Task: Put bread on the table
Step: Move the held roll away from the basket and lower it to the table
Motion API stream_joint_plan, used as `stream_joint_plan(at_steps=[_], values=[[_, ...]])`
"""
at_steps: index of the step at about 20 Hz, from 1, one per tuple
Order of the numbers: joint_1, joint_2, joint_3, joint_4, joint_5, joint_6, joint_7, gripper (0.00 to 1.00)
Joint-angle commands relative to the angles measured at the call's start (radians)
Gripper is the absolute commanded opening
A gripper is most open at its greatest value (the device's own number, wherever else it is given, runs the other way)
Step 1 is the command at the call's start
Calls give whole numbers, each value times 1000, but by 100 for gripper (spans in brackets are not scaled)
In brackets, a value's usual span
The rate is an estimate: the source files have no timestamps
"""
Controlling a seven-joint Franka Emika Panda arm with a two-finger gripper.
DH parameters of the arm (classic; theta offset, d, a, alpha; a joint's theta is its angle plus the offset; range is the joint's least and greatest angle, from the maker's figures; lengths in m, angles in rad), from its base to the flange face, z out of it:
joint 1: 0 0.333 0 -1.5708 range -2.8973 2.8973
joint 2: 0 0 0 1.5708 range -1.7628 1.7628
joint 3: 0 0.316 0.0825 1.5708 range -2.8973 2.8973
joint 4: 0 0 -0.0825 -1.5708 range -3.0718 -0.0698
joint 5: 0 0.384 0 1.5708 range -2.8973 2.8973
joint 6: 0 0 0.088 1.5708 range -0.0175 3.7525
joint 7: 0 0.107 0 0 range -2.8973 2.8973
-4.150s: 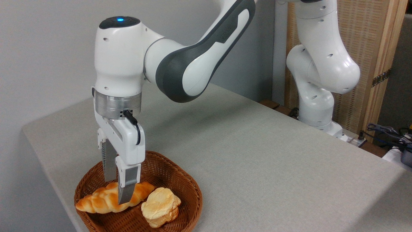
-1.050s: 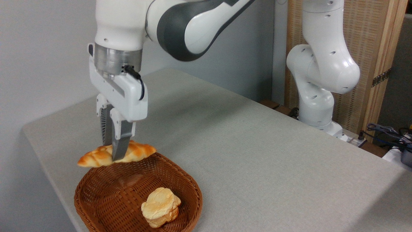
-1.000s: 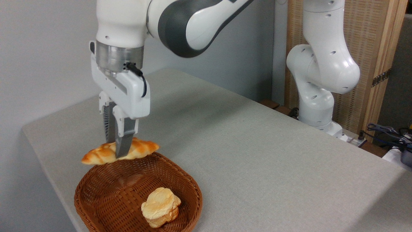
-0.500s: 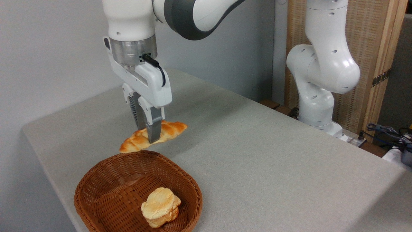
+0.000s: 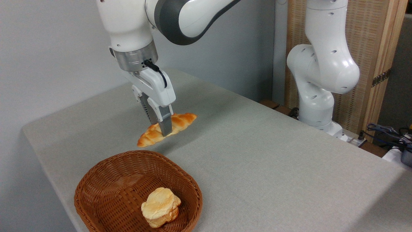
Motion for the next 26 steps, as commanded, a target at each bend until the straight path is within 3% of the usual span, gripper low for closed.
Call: stream_joint_plan(at_steps=[1,4,7,8,11,12,26], values=[[-8,-20,-12,-54,1,-21,-17,51],[-8,-47,-12,-99,1,-11,-17,64],[-12,-73,-13,-159,1,17,-17,66],[-27,-72,-13,-163,1,17,-17,71],[-34,-64,-13,-173,1,20,-17,97],[-37,-61,-13,-173,7,22,-17,100],[-51,-53,-13,-173,11,45,-17,100]])
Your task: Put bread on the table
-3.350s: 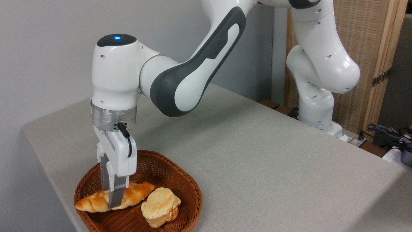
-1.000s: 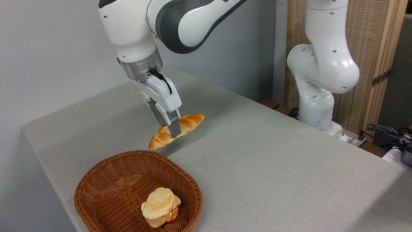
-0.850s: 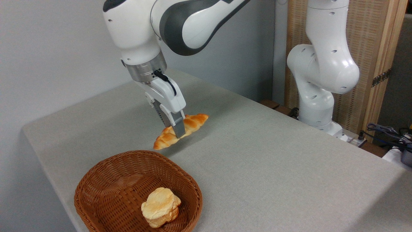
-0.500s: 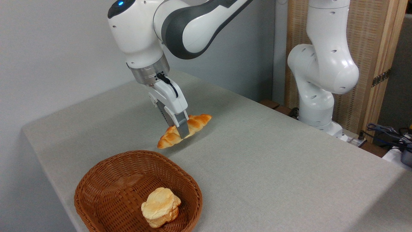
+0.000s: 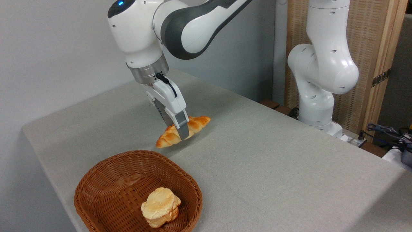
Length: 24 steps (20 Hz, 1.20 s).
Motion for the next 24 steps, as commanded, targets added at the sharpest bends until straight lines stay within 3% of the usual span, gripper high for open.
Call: stream_joint_plan(at_steps=[1,7,13,16,17,24], values=[[-6,-13,3,-13,11,17,-15,100],[-6,-14,4,-8,12,21,-15,100],[7,-26,35,38,18,172,-5,100],[7,-26,63,65,101,178,5,100],[7,-25,64,81,106,178,5,100],[7,-30,132,101,95,170,101,100]])
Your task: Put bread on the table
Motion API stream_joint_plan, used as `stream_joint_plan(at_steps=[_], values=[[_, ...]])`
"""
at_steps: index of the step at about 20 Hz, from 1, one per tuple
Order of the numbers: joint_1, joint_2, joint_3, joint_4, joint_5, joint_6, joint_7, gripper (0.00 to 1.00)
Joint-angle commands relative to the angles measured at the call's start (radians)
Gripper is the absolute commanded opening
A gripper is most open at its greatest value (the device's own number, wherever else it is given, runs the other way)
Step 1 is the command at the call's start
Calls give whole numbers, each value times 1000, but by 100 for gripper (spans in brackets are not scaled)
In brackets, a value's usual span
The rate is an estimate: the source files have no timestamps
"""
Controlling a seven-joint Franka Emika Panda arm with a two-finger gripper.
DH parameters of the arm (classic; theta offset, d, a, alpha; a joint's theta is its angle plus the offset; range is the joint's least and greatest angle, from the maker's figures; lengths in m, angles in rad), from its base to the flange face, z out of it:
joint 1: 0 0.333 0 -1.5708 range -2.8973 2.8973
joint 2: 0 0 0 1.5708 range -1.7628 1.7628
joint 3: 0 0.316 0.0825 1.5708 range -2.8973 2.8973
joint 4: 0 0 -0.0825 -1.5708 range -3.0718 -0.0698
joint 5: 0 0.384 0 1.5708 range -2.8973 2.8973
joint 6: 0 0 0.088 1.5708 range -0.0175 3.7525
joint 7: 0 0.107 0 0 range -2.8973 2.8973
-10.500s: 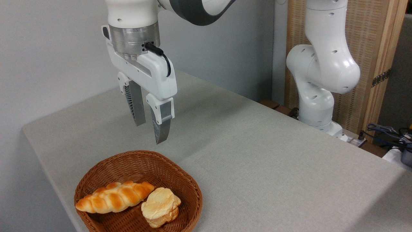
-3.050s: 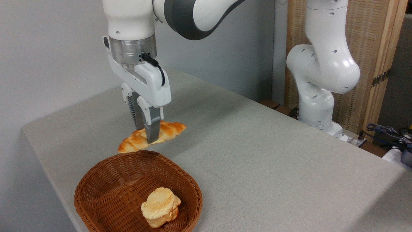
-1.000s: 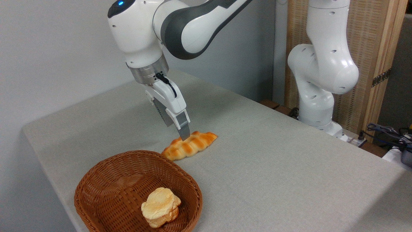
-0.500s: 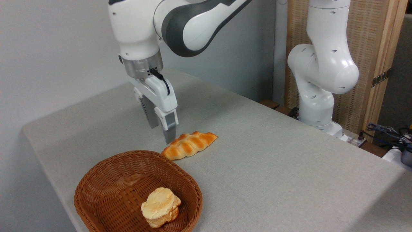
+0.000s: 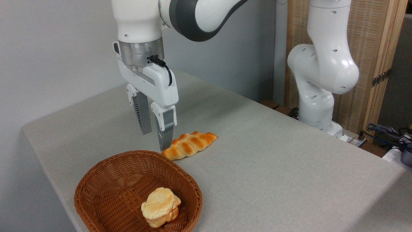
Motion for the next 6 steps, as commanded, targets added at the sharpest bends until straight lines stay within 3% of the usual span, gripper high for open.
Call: stream_joint_plan(at_steps=[1,6], values=[[-8,-8,39,15,4,-1,46,100],[-8,-10,72,31,-47,-21,47,100]])
